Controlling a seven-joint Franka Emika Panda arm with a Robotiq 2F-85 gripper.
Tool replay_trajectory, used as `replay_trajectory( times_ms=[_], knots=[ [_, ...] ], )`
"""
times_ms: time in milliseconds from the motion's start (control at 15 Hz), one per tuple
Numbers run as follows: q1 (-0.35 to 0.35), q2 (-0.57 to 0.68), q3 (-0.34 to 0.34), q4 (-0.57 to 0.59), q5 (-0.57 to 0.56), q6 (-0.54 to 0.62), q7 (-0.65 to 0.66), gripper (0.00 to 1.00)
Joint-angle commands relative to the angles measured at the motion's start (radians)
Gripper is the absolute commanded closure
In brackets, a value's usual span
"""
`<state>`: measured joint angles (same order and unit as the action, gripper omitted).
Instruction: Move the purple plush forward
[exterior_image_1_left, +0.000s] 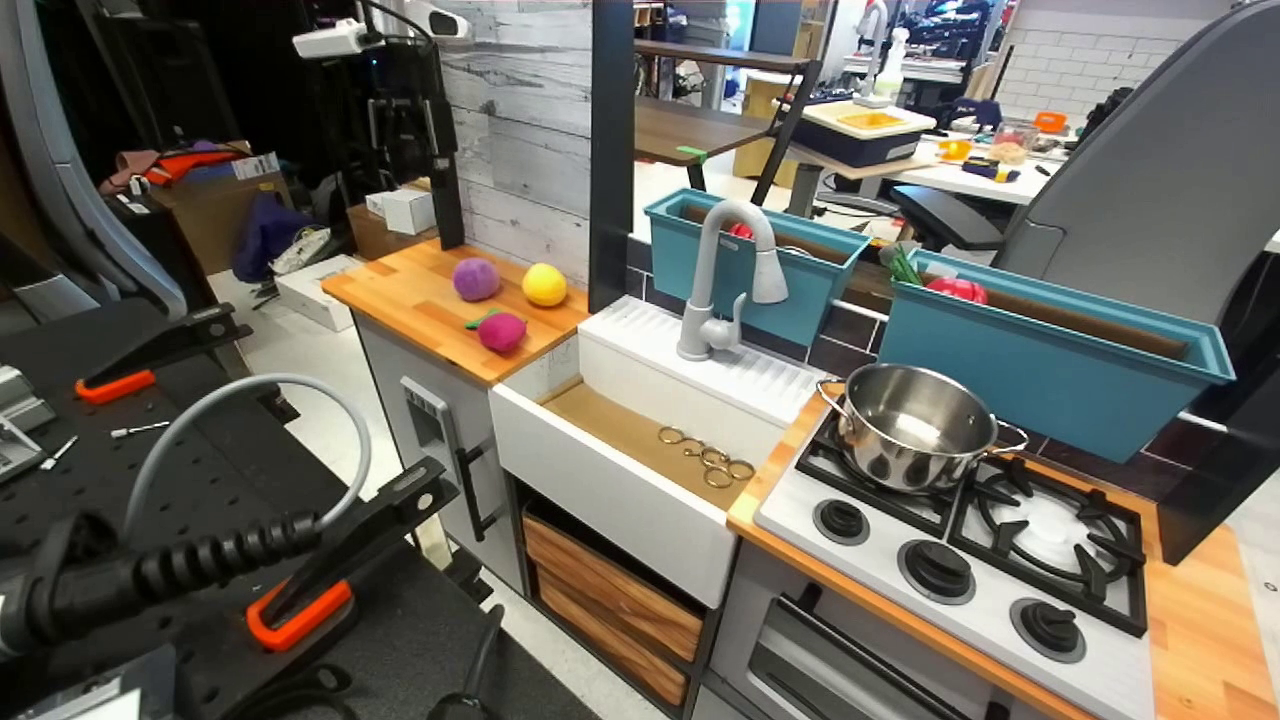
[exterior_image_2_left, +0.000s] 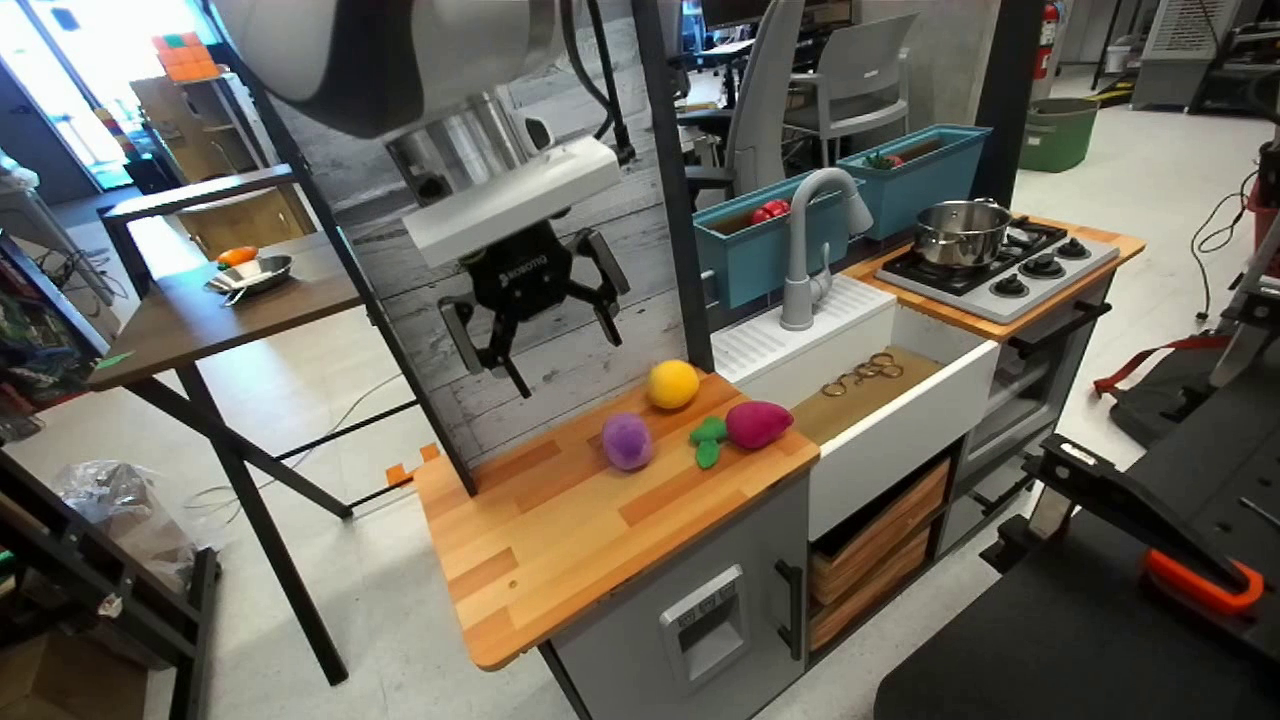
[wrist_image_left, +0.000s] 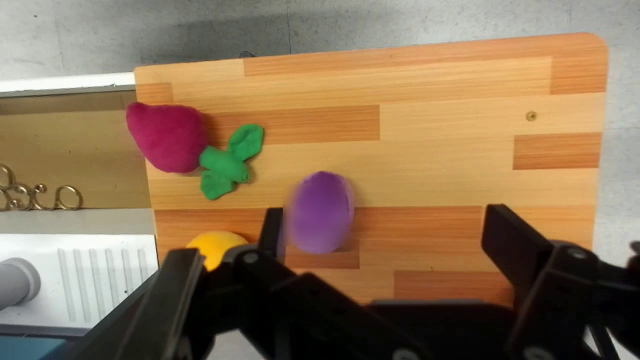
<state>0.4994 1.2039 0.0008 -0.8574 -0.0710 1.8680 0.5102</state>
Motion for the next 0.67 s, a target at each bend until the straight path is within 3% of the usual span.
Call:
replay_trajectory(
  times_ms=[0, 333, 467, 533, 600],
  knots=[
    [-0.008, -0.170, 0.021, -0.242, 0.017, 0.083, -0.003, 0.00],
    [-0.022, -0.324, 0.052, -0.477, 0.032, 0.141, -0.017, 0.00],
    [-0.048, -0.390, 0.085, -0.576, 0.060, 0.044, -0.097, 0.00],
    [-0.017, -0.281, 0.057, -0.421, 0.020, 0.065, -0.034, 0.00],
    [-0.027, -0.310, 0.069, -0.467, 0.030, 0.049, -0.053, 0.00]
  ],
)
